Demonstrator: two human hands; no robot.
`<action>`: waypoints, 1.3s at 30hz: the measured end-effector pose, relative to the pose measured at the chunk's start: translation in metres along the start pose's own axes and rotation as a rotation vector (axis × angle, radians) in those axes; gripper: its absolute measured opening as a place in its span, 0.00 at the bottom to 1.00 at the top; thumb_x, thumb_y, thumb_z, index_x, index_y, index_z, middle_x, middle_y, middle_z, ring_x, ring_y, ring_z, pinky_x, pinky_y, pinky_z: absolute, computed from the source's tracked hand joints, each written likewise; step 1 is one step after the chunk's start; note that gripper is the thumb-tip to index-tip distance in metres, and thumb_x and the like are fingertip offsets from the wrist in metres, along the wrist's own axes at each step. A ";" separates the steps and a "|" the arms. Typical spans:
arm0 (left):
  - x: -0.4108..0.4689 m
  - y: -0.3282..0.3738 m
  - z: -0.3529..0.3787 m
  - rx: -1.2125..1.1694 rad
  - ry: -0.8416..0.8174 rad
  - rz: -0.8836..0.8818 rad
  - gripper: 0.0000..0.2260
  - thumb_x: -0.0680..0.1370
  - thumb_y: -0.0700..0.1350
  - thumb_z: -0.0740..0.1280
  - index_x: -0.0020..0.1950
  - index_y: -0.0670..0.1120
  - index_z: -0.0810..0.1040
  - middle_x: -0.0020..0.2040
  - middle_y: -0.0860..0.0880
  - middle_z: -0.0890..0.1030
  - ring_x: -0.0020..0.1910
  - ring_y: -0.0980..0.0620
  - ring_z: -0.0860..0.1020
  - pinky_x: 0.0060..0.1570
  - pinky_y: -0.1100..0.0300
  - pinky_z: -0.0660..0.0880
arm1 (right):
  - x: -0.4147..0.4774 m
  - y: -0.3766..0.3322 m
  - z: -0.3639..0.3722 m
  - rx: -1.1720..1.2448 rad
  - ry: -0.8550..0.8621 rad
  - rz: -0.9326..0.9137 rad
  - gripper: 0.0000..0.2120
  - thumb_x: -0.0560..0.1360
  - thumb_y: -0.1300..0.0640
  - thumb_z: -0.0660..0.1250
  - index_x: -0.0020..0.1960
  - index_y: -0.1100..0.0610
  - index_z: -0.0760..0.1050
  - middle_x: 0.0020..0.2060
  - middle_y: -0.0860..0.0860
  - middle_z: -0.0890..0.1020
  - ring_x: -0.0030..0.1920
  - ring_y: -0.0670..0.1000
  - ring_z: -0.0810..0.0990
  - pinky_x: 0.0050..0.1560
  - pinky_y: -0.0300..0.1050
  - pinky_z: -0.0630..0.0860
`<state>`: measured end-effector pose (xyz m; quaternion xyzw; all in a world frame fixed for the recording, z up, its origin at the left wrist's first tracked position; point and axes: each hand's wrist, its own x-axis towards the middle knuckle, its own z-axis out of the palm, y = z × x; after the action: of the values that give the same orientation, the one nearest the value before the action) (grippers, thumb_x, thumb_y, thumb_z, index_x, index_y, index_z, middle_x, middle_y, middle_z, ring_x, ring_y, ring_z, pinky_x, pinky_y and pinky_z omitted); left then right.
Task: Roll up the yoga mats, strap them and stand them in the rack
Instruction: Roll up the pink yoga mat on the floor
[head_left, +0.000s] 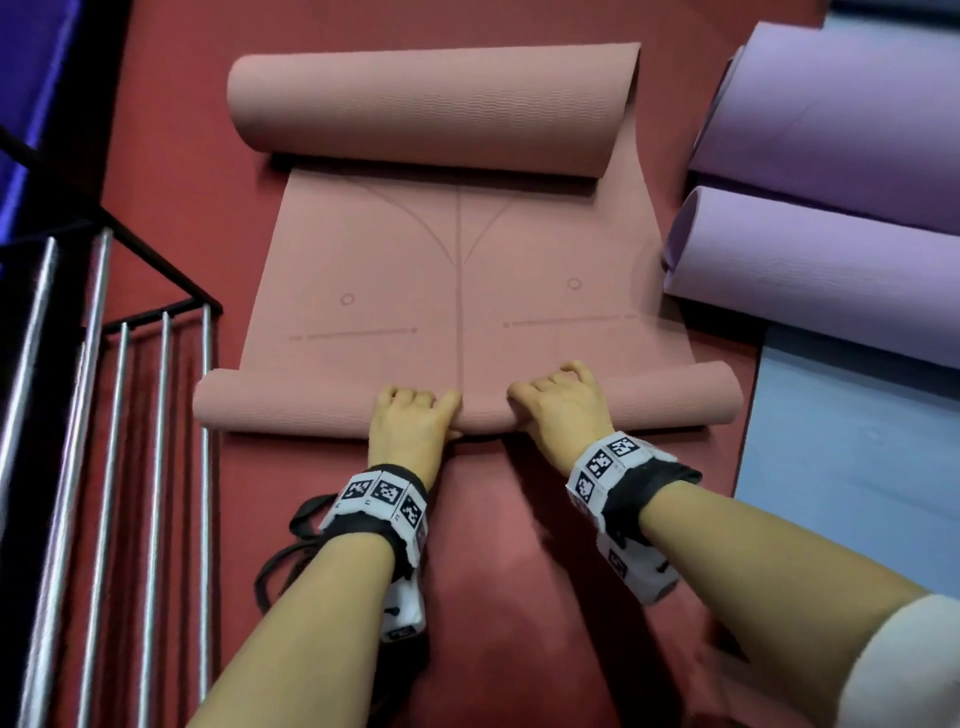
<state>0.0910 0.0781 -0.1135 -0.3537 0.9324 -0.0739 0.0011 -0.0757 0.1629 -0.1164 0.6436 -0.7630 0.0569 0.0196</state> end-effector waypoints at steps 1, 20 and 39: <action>0.001 0.006 -0.005 0.005 -0.045 0.036 0.21 0.57 0.55 0.80 0.45 0.48 0.80 0.32 0.48 0.81 0.33 0.47 0.79 0.46 0.53 0.61 | -0.004 0.007 -0.006 0.013 -0.151 -0.001 0.12 0.67 0.54 0.72 0.50 0.50 0.78 0.41 0.50 0.83 0.46 0.54 0.80 0.62 0.47 0.57; 0.001 0.039 -0.016 -0.102 -0.263 -0.087 0.24 0.78 0.58 0.60 0.71 0.50 0.63 0.56 0.48 0.79 0.57 0.45 0.76 0.60 0.53 0.60 | -0.007 0.035 -0.025 -0.010 -0.438 -0.024 0.24 0.75 0.50 0.66 0.68 0.53 0.63 0.55 0.53 0.81 0.58 0.57 0.76 0.63 0.46 0.64; 0.015 0.031 -0.009 -0.110 -0.208 -0.142 0.27 0.76 0.59 0.63 0.72 0.52 0.61 0.58 0.48 0.79 0.59 0.45 0.74 0.64 0.52 0.57 | -0.002 0.035 -0.004 -0.051 -0.203 -0.014 0.19 0.70 0.44 0.70 0.55 0.54 0.74 0.50 0.53 0.82 0.53 0.55 0.79 0.60 0.48 0.64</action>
<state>0.0589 0.0925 -0.1083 -0.4243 0.9025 0.0145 0.0731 -0.1102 0.1715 -0.1152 0.6506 -0.7578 -0.0283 -0.0412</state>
